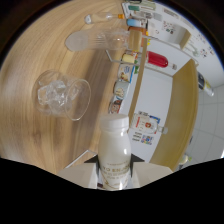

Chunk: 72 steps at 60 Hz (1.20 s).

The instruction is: Make me a cup of Mount Fuji.

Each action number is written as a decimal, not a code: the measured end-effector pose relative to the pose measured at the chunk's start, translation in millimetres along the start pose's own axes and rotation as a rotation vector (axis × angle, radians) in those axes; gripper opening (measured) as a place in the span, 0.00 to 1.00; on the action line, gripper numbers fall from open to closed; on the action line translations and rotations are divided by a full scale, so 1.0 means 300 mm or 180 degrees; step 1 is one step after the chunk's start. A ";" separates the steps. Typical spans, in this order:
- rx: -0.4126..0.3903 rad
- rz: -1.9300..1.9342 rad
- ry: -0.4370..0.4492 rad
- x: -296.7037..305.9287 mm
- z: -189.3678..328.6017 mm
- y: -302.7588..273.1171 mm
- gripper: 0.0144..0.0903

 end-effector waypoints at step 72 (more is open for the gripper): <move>0.0144 0.5752 -0.0569 -0.149 -0.015 0.037 0.45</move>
